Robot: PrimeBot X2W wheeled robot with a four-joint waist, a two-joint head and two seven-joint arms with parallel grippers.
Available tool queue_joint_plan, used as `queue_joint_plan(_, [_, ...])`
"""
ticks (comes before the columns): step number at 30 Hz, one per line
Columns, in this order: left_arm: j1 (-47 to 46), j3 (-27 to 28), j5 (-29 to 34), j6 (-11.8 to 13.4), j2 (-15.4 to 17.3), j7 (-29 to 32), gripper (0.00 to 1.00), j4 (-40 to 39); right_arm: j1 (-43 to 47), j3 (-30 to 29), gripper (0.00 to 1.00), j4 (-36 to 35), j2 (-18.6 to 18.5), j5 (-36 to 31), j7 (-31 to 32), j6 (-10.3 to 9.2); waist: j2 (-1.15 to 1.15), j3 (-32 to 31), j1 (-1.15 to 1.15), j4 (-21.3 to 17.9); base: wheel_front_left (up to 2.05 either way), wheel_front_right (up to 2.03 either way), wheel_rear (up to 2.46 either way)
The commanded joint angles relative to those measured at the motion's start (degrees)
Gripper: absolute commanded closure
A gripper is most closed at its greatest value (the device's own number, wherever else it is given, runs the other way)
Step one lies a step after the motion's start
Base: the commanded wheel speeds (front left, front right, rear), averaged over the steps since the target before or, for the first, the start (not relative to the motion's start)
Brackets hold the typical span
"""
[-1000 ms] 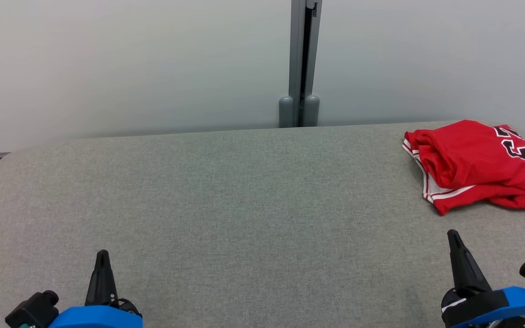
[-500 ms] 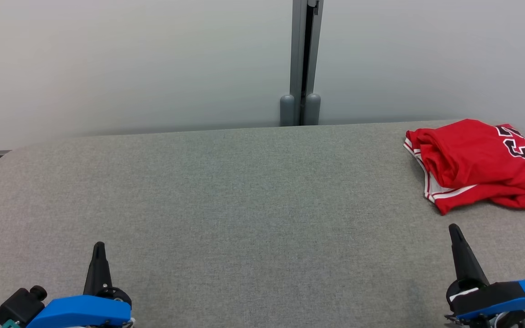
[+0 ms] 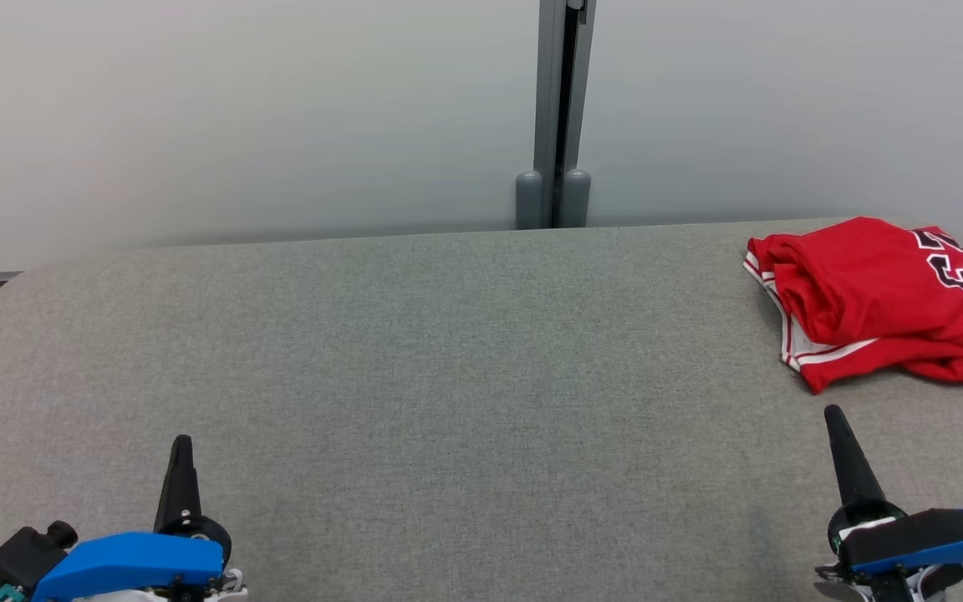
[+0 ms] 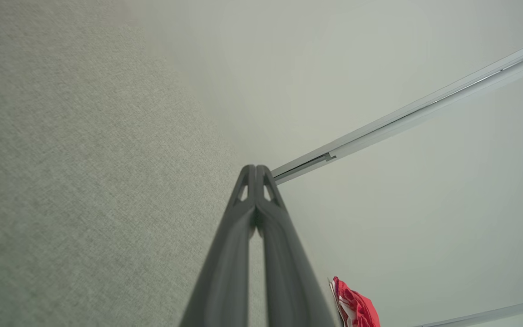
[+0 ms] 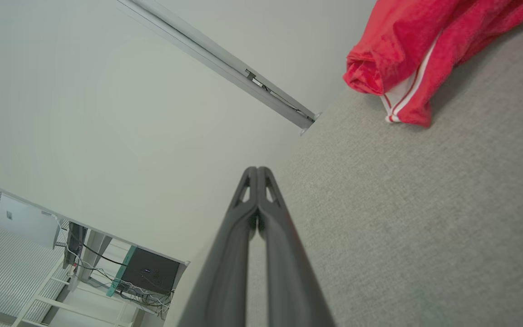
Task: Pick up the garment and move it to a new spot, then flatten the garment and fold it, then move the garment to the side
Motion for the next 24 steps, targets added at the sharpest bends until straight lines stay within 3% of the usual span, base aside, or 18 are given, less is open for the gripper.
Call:
queue_joint_plan(1, [-1.61,0.53,-1.54,-0.38,0.03,0.36,1.0,-0.65,-1.26,-0.16,1.0,-0.23,-0.25,1.73,0.33,0.01,0.0,0.02,0.0,0.01,0.0,0.0,0.0])
queue_joint_plan(24, [-3.11,1.64,-14.38,-1.27,-0.03,3.77,1.0,-0.47,-2.79,-0.53,1.0,1.53,-0.28,15.5,2.35,0.01,0.0,0.44,0.0,0.25,0.0,0.0,0.0])
